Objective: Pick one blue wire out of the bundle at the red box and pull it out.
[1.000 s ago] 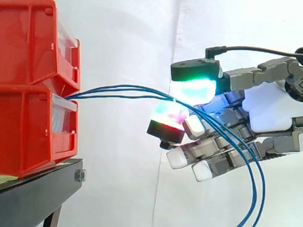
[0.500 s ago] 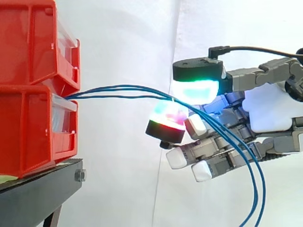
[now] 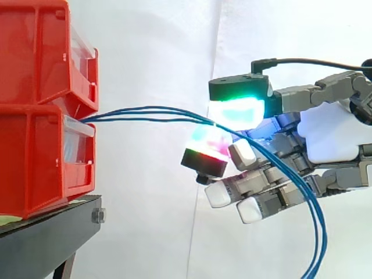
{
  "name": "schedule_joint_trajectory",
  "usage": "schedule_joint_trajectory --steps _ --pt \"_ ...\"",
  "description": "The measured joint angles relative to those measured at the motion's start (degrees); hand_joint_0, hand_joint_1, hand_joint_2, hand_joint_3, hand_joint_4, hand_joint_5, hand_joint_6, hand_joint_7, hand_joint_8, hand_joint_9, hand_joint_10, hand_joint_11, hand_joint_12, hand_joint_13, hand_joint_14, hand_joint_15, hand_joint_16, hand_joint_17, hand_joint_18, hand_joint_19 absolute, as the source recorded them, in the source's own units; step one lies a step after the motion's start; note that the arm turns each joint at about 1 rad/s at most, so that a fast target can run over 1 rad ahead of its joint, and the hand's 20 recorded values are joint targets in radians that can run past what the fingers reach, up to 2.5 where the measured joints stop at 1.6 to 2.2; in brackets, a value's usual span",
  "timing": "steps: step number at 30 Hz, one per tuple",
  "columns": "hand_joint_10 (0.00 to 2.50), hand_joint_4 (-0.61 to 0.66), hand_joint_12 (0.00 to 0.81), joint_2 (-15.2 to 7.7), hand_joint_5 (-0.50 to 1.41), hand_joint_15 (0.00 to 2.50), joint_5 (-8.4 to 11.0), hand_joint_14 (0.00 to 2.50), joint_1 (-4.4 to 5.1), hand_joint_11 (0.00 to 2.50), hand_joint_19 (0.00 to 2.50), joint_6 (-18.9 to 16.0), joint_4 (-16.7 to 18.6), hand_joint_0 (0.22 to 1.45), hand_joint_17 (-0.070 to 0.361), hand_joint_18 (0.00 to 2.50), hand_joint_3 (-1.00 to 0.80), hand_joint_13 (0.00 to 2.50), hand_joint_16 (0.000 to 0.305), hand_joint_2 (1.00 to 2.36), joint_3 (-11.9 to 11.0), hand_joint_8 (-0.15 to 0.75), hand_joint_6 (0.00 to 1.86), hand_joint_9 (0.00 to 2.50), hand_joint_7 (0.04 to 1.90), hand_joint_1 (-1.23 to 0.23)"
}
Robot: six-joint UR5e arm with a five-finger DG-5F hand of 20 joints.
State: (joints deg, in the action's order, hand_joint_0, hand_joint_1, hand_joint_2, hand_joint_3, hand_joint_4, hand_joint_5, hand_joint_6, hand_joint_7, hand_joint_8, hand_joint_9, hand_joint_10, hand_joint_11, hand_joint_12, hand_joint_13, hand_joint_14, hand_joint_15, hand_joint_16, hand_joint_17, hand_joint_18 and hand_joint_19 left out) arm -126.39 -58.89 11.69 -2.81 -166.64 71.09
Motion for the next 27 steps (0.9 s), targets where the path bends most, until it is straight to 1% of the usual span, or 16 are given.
schedule_joint_trajectory --steps 1,3,4,6,8,10,13,15,16,17,18,21,27 --pt "0.02 0.29 0.426 0.0 -0.06 0.40 0.00 0.01 -0.02 0.63 0.58 0.0 0.0 0.84 0.123 0.62 -0.21 0.81 0.055 1.02 0.0 0.375 0.60 1.13 1.23 -0.59" --pt "0.02 0.29 0.428 0.0 -0.09 0.40 -0.02 0.01 -0.06 0.66 0.57 0.0 0.0 0.84 0.123 0.63 -0.20 0.81 0.055 1.02 0.0 0.369 0.68 1.09 1.08 -0.58" --pt "0.01 0.29 0.429 0.0 -0.09 0.39 -0.03 0.01 -0.07 0.66 0.56 0.0 0.0 0.84 0.123 0.63 -0.20 0.81 0.055 1.02 0.0 0.371 0.69 1.09 1.06 -0.58" --pt "0.02 0.28 0.427 0.0 -0.14 0.40 -0.06 0.01 -0.07 0.68 0.55 0.1 0.1 0.86 0.124 0.63 -0.21 0.80 0.055 1.02 0.0 0.359 0.79 1.04 0.93 -0.67" --pt "0.01 0.27 0.427 0.0 -0.15 0.39 -0.07 0.01 -0.08 0.70 0.53 0.1 0.1 0.87 0.125 0.63 -0.23 0.78 0.055 1.02 0.0 0.354 0.81 1.01 0.91 -0.72" --pt "0.01 0.29 0.429 0.0 -0.15 0.39 -0.08 0.01 -0.09 0.68 0.52 0.1 0.1 0.87 0.125 0.63 -0.26 0.78 0.055 1.01 0.0 0.354 0.81 1.00 0.88 -0.73" --pt "0.02 0.32 0.425 0.0 -0.13 0.39 -0.09 0.01 -0.11 0.67 0.54 0.1 0.0 0.88 0.124 0.61 -0.29 0.77 0.055 1.01 0.0 0.350 0.77 1.01 0.95 -0.72" --pt "0.01 0.30 0.419 0.0 -0.09 0.39 -0.09 0.01 -0.14 0.63 0.56 0.1 0.0 0.88 0.123 0.60 -0.29 0.77 0.055 1.02 0.0 0.344 0.68 1.04 1.09 -0.67" --pt "0.01 0.30 0.417 0.0 -0.08 0.40 -0.09 0.01 -0.15 0.62 0.57 0.1 0.0 0.88 0.123 0.60 -0.29 0.77 0.055 1.02 0.0 0.344 0.66 1.04 1.13 -0.67" --pt "0.01 0.26 0.412 0.0 -0.05 0.39 -0.10 0.01 -0.16 0.58 0.58 0.1 0.0 0.88 0.121 0.58 -0.30 0.77 0.054 1.02 0.0 0.335 0.57 1.07 1.27 -0.63" --pt "0.01 0.25 0.409 0.0 -0.04 0.39 -0.12 0.01 -0.15 0.58 0.58 0.1 0.0 0.88 0.121 0.58 -0.31 0.77 0.054 1.02 0.0 0.334 0.55 1.08 1.33 -0.63" --pt "0.01 0.20 0.404 0.0 -0.02 0.39 -0.17 0.01 -0.19 0.55 0.59 0.1 0.0 0.89 0.119 0.57 -0.34 0.77 0.053 1.01 0.0 0.313 0.50 1.10 1.42 -0.62" --pt "0.01 0.09 0.399 0.0 0.01 0.39 -0.25 0.01 -0.24 0.52 0.58 0.1 0.0 0.90 0.114 0.57 -0.43 0.78 0.051 1.01 0.0 0.287 0.50 1.13 1.43 -0.61"
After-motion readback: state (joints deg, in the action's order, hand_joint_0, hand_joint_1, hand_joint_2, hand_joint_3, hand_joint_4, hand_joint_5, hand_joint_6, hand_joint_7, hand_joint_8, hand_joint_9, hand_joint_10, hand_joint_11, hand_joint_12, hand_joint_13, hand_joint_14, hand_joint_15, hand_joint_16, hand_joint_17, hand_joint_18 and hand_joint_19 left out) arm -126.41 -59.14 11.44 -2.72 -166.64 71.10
